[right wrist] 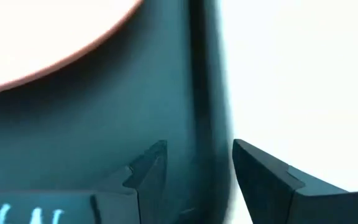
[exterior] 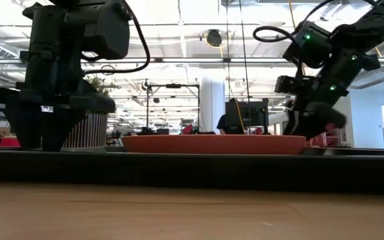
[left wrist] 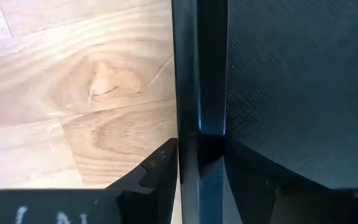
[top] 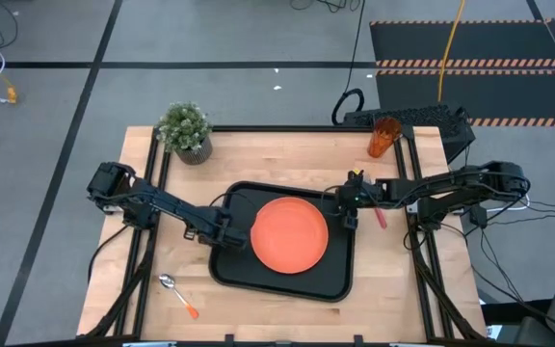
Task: Pick and place plate/cup/fork/spoon on tray
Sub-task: Adjust the black tray on the table, then put the orange cup on the black tray to the top right of the orange plate
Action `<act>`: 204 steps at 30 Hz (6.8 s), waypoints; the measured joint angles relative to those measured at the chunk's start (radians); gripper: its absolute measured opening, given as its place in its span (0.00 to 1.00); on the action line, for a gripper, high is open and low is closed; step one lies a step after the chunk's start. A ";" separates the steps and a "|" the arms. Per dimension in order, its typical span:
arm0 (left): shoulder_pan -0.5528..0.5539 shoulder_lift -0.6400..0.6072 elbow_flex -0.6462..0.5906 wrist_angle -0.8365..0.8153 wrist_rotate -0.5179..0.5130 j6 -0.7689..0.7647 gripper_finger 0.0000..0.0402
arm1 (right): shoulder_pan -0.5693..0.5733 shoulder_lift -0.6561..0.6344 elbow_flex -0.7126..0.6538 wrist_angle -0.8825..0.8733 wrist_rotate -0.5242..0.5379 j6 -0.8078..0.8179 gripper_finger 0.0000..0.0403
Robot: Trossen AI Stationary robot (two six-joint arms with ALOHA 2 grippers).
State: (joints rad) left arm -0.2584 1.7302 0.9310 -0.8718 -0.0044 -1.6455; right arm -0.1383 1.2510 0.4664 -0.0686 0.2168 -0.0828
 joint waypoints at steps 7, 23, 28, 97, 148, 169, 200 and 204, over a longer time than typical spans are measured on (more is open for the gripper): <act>0.000 0.000 -0.001 0.016 0.009 -0.014 0.34 | -0.048 0.000 -0.012 0.087 0.045 -0.039 0.44; -0.008 0.000 0.000 0.010 -0.037 0.003 0.34 | -0.117 -0.003 -0.034 0.094 -0.008 -0.073 0.44; -0.015 0.000 0.001 0.008 -0.047 0.003 0.34 | -0.112 -0.054 -0.035 0.030 -0.032 -0.090 0.44; -0.079 0.000 0.001 -0.008 -0.205 -0.059 0.34 | -0.268 0.141 -0.035 0.333 -0.062 -0.158 0.44; -0.111 -0.148 0.027 -0.009 -0.368 -0.068 0.34 | -0.219 0.231 -0.035 0.463 -0.090 -0.035 0.44; -0.117 -0.148 0.027 0.012 -0.390 -0.061 0.34 | -0.217 0.229 -0.035 0.552 -0.034 -0.117 0.44; -0.067 -0.175 0.258 0.301 -1.214 0.846 0.34 | -0.220 -0.077 -0.017 0.640 0.004 -0.147 0.44; -0.032 -0.193 0.257 0.484 -1.189 1.181 0.34 | -0.231 -0.194 0.129 0.368 0.132 -0.211 0.44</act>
State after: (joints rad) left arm -0.2901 1.5369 1.1885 -0.3879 -1.1936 -0.4646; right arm -0.3696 1.0569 0.5953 0.2991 0.3491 -0.2943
